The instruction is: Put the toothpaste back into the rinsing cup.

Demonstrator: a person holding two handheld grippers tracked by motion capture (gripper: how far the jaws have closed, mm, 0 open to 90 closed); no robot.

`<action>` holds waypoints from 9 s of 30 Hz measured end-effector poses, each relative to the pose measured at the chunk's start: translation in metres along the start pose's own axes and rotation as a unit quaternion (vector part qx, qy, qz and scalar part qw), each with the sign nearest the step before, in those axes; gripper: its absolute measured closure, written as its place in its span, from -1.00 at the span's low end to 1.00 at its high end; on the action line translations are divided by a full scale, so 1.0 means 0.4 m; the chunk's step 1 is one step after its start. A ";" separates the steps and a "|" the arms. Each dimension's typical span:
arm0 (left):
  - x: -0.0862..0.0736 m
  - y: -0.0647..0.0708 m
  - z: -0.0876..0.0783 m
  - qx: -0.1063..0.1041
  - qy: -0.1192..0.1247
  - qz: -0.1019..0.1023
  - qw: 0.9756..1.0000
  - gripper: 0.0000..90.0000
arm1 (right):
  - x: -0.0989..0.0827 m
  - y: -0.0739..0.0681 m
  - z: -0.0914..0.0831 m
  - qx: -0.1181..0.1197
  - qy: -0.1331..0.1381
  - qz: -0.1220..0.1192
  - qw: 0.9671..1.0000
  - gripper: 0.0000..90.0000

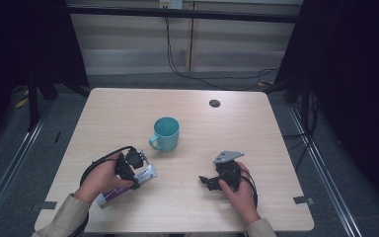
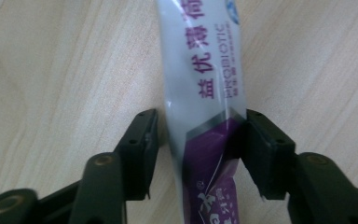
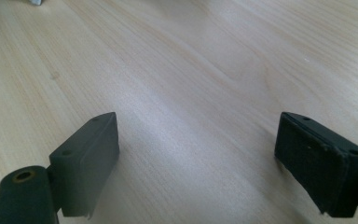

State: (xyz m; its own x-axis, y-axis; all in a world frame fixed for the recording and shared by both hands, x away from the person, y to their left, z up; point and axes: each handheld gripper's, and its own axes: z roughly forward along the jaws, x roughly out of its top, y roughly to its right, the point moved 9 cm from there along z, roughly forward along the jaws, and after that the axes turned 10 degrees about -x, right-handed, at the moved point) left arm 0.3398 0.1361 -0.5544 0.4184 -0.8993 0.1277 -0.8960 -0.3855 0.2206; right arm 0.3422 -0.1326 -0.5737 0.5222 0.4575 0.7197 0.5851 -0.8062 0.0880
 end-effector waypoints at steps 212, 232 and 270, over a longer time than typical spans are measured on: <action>0.337 -0.118 -0.477 0.054 0.544 -0.033 0.837 0.70 | 0.001 0.000 0.001 0.000 0.000 -0.001 1.000 -0.71; 0.382 -0.129 -0.423 0.062 0.541 -0.026 0.838 0.69 | 0.001 0.000 0.001 0.000 0.001 -0.002 1.000 -0.71; 0.370 -0.166 -0.299 0.073 0.521 -0.058 0.848 0.69 | 0.001 0.000 0.001 0.001 0.001 -0.002 1.000 -0.71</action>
State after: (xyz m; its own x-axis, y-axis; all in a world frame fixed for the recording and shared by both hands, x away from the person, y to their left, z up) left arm 0.4788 0.0534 -0.4346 0.3403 -0.2116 0.9162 -0.8171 -0.5487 0.1768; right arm 0.3427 -0.1322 -0.5737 0.5178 0.4600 0.7213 0.5887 -0.8033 0.0898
